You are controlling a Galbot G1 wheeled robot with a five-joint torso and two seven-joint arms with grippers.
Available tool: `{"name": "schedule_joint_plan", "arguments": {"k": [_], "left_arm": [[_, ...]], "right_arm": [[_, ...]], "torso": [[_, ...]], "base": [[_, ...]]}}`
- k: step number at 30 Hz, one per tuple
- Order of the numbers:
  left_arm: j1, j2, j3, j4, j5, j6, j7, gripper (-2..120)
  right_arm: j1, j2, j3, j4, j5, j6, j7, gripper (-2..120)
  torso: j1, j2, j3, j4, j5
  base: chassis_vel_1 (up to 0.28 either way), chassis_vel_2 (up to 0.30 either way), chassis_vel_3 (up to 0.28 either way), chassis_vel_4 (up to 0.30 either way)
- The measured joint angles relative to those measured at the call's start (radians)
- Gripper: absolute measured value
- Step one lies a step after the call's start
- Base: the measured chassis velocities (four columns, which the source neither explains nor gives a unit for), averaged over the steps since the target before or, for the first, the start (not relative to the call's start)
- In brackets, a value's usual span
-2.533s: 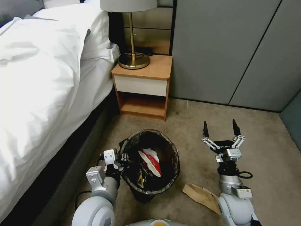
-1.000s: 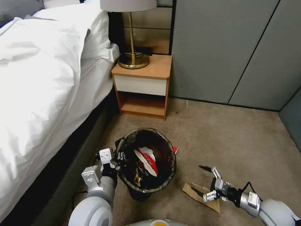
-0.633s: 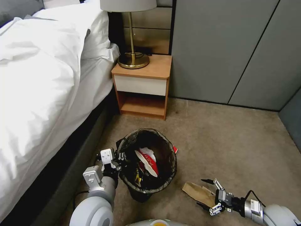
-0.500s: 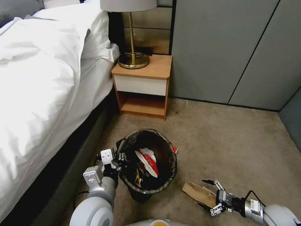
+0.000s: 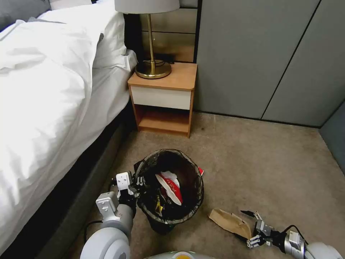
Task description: Pick up the trash bin, then pick up the garbage from the floor and place it into the trash bin.
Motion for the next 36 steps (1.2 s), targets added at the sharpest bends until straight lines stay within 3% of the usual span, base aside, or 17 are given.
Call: {"name": "schedule_joint_plan", "arguments": {"k": [9, 12, 17, 28, 36], "left_arm": [[0.001, 0.000, 0.000, -0.001, 0.000, -0.002, -0.001, 83], [0.004, 0.002, -0.001, -0.002, 0.000, -0.003, -0.001, 83], [0.004, 0.002, -0.002, -0.002, 0.001, -0.003, -0.001, 83], [0.007, 0.001, -0.002, -0.006, 0.002, -0.005, -0.001, 83], [0.008, 0.002, -0.001, -0.009, 0.002, -0.006, -0.001, 83]], "right_arm": [[0.018, 0.014, 0.000, -0.040, 0.002, 0.001, -0.009, 76], [0.022, 0.019, 0.000, -0.043, 0.005, 0.001, 0.002, 58], [0.026, 0.020, 0.000, -0.043, 0.007, 0.000, 0.004, 44], [0.025, 0.027, 0.001, -0.043, 0.016, 0.001, 0.000, 2], [0.022, 0.032, 0.010, -0.030, 0.038, 0.008, 0.001, 0]], "torso": [[0.000, 0.000, 0.000, 0.0001, 0.0000], [0.000, 0.000, 0.000, 0.0001, -0.0001], [0.000, 0.000, 0.000, 0.0001, -0.0001], [0.000, 0.000, 0.000, 0.0001, -0.0001], [0.000, 0.000, 0.000, 0.0001, -0.0001]], "base": [[0.000, 0.000, 0.000, 0.000], [0.000, 0.000, 0.000, 0.000], [0.000, 0.000, 0.000, 0.000], [0.000, 0.000, 0.000, 0.000], [0.000, 0.000, 0.000, 0.000]]}}
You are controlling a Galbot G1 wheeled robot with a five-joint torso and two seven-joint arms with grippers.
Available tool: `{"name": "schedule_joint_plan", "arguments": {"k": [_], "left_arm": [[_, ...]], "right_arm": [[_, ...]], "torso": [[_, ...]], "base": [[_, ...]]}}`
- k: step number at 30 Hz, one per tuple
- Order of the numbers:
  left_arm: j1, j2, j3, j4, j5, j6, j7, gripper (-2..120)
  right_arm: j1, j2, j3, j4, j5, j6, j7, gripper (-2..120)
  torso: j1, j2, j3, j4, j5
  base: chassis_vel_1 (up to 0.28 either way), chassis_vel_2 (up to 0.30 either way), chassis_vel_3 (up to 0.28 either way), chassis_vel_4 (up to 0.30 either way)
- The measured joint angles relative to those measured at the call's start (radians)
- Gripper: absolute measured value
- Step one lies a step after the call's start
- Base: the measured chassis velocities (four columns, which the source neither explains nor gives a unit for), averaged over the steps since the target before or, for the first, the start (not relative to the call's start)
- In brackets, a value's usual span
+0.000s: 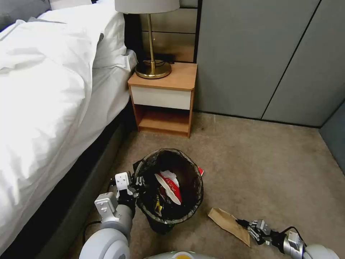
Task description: Pick up the trash bin, then pick up the garbage from the floor and place it into the trash bin.
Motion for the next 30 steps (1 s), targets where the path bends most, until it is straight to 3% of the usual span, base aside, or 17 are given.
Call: {"name": "schedule_joint_plan", "arguments": {"k": [9, 13, 22, 30], "left_arm": [[-0.002, 0.001, 0.001, -0.001, -0.001, 0.000, 0.000, 83], [0.000, 0.001, 0.001, -0.001, -0.001, -0.001, 0.000, 83], [-0.007, 0.006, 0.000, 0.000, -0.007, -0.001, -0.003, 83], [-0.009, 0.009, -0.001, 0.003, -0.009, -0.001, -0.004, 83]], "right_arm": [[-0.016, 0.006, 0.011, 0.023, 0.021, 0.012, 0.002, 0], [-0.026, 0.014, 0.033, 0.059, 0.105, 0.021, 0.014, 0], [-0.063, 0.039, 0.132, 0.244, 0.271, 0.076, 0.112, 0], [-0.074, 0.044, 0.170, 0.321, 0.294, 0.087, 0.138, 0]], "torso": [[0.000, 0.000, 0.000, -0.0002, 0.0000], [0.000, 0.000, 0.000, 0.0000, 0.0001], [0.000, 0.000, 0.000, 0.0001, 0.0000], [0.000, 0.000, 0.000, 0.0000, 0.0000]], "base": [[0.000, 0.000, 0.000, 0.000], [0.000, 0.000, 0.000, 0.000], [0.000, 0.000, 0.000, 0.000], [0.000, 0.000, 0.000, 0.000]]}}
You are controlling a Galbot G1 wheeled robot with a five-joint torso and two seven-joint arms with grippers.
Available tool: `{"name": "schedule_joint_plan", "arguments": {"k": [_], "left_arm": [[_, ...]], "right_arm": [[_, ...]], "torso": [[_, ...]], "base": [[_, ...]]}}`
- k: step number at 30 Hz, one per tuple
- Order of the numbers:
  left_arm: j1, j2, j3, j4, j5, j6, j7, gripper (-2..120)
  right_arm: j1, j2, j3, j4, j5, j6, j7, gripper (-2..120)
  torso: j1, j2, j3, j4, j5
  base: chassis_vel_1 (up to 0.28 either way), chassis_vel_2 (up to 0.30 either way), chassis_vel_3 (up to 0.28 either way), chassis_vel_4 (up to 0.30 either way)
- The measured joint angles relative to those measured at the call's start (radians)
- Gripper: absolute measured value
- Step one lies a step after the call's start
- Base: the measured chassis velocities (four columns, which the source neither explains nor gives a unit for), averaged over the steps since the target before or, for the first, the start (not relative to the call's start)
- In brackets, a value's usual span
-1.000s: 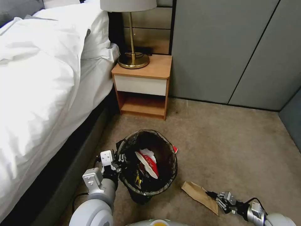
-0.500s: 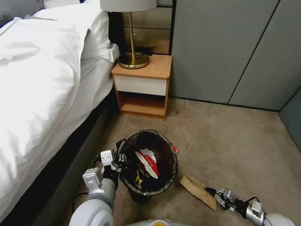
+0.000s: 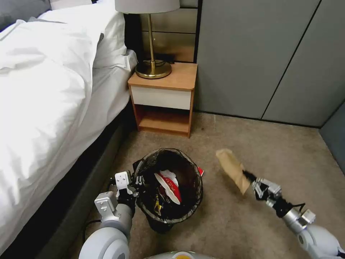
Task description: Pick up the trash bin, then pick up the garbage from the floor and place it into the trash bin.
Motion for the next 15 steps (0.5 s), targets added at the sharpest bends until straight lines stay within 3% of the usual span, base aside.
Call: {"name": "schedule_joint_plan", "arguments": {"k": [12, 15], "left_arm": [[-0.007, 0.000, 0.001, 0.010, -0.003, 0.000, -0.002, 83], [-0.012, -0.001, 0.008, 0.023, -0.003, 0.003, -0.003, 83]], "right_arm": [[-0.012, 0.004, 0.046, 0.117, 0.036, -0.003, 0.038, 0], [-0.032, 0.007, 0.075, 0.315, 0.077, -0.025, 0.082, 0]], "torso": [[0.000, 0.000, 0.000, -0.0004, 0.0001], [0.000, 0.000, 0.000, 0.0000, -0.0002]], "base": [[0.000, 0.000, 0.000, 0.000], [0.000, 0.000, 0.000, 0.000]]}}
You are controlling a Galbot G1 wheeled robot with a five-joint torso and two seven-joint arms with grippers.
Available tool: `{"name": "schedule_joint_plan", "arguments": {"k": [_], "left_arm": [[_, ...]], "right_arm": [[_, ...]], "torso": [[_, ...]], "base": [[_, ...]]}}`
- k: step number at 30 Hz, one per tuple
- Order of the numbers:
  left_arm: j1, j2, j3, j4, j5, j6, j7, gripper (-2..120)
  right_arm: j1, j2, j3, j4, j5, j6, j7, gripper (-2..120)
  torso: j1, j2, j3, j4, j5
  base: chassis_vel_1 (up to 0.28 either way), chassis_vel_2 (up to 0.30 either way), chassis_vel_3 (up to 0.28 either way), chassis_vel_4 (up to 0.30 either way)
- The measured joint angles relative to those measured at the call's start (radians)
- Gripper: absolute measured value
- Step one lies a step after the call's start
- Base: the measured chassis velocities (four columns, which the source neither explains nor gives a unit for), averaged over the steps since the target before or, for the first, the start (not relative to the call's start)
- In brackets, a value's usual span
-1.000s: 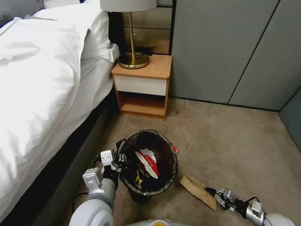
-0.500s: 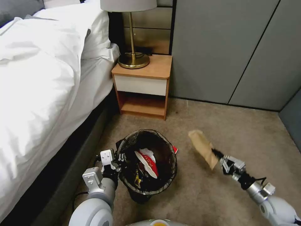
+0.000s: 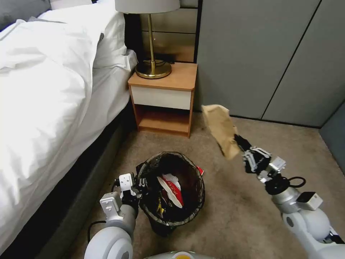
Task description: Pick up the trash bin, then pick up the garbage from the floor and place it into the trash bin.
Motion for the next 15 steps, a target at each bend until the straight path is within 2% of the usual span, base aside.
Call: {"name": "schedule_joint_plan", "arguments": {"k": [1, 3, 4, 5, 7, 8, 9, 12, 15], "left_arm": [[0.000, 0.000, 0.000, 0.000, 0.000, 0.000, 0.000, 83], [-0.002, -0.001, 0.008, 0.012, 0.000, 0.002, -0.002, 83], [-0.003, -0.003, 0.011, 0.016, 0.000, 0.002, -0.003, 83], [-0.003, -0.003, 0.011, 0.016, 0.000, 0.002, -0.003, 83], [-0.011, -0.004, 0.015, 0.024, 0.000, 0.004, -0.003, 83], [-0.014, -0.004, 0.018, 0.029, 0.000, 0.004, -0.005, 83], [-0.014, -0.004, 0.018, 0.029, 0.000, 0.004, -0.005, 83], [-0.017, -0.008, 0.032, 0.041, 0.005, 0.005, -0.006, 83], [-0.016, -0.010, 0.037, 0.043, 0.010, 0.005, -0.006, 83]], "right_arm": [[0.000, 0.000, 0.000, 0.000, 0.000, 0.000, 0.000, 0], [-0.023, 0.008, -0.031, 0.177, -0.006, -0.014, 0.051, 0], [-0.032, 0.014, -0.055, 0.235, -0.023, -0.022, 0.072, 0], [-0.032, 0.014, -0.055, 0.235, -0.023, -0.022, 0.072, 0], [-0.049, 0.024, -0.132, 0.354, -0.074, -0.054, 0.095, 0], [-0.055, 0.021, -0.187, 0.372, -0.100, -0.072, 0.100, 0], [-0.055, 0.021, -0.187, 0.372, -0.100, -0.072, 0.100, 0], [-0.057, 0.026, -0.352, 0.340, -0.197, -0.074, 0.113, 0], [-0.043, 0.036, -0.407, 0.310, -0.237, -0.085, 0.112, 0]], "torso": [[0.000, 0.000, 0.000, 0.0000, 0.0000], [0.000, 0.000, 0.000, 0.0002, -0.0001], [0.000, 0.000, 0.000, 0.0000, -0.0001], [0.000, 0.000, 0.000, 0.0000, -0.0001], [0.000, 0.000, 0.000, -0.0002, -0.0001], [0.000, 0.000, 0.000, -0.0001, -0.0002], [0.000, 0.000, 0.000, -0.0001, -0.0002], [0.000, 0.000, 0.000, -0.0001, 0.0001], [0.000, 0.000, 0.000, -0.0001, 0.0001]], "base": [[0.000, 0.000, 0.000, 0.000], [0.000, 0.000, 0.000, 0.000], [0.000, 0.000, 0.000, 0.000], [0.000, 0.000, 0.000, 0.000], [0.000, 0.000, 0.000, 0.000], [0.000, 0.000, 0.000, 0.000], [0.000, 0.000, 0.000, 0.000], [0.000, 0.000, 0.000, 0.000], [0.000, 0.000, 0.000, 0.000]]}}
